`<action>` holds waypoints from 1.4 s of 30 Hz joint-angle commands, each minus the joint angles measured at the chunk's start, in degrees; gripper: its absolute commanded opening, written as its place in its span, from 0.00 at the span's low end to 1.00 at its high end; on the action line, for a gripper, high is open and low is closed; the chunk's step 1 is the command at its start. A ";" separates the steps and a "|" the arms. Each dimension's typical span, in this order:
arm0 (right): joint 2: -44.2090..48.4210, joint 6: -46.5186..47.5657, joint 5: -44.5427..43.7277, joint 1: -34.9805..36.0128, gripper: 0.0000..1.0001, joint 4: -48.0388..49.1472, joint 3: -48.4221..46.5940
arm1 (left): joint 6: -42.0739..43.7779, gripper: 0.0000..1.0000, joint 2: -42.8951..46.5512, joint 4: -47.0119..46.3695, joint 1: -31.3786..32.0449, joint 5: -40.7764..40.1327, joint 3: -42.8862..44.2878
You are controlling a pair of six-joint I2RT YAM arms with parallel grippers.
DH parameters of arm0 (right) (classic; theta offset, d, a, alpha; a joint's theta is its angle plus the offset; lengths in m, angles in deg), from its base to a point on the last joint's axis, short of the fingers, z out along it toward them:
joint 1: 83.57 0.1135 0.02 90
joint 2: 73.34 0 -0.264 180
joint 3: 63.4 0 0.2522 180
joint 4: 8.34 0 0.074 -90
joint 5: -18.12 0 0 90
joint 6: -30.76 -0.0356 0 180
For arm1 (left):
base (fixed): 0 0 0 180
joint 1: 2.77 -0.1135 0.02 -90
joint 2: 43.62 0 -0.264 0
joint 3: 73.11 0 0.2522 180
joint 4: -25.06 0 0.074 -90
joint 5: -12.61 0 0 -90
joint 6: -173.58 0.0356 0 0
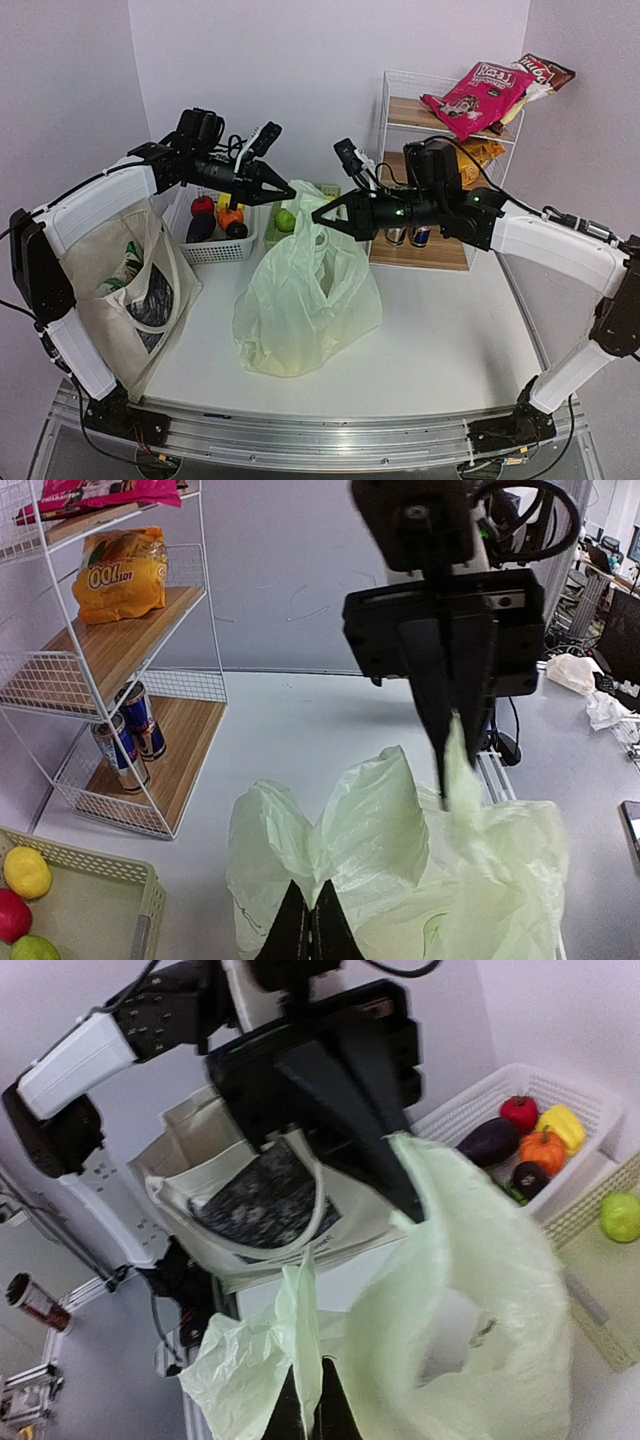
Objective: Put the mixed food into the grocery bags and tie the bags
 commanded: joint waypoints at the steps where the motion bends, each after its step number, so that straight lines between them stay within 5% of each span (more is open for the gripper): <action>1: 1.28 1.33 -16.16 0.19 0.00 2.32 -2.15 | 4.24 0.00 4.49 2.49 0.04 2.45 -0.95; 17: -0.08 -2.03 -25.26 -0.02 0.00 11.95 1.24 | 2.38 0.02 4.66 2.24 -0.04 3.52 -2.91; 28: -1.62 -3.08 -24.39 -0.01 0.00 14.50 2.37 | -5.08 0.97 2.74 -3.84 0.00 -1.24 -6.88; 42: -2.93 -3.16 -27.15 0.02 0.00 14.94 1.81 | -7.85 1.00 -1.20 -9.27 4.08 2.73 -5.37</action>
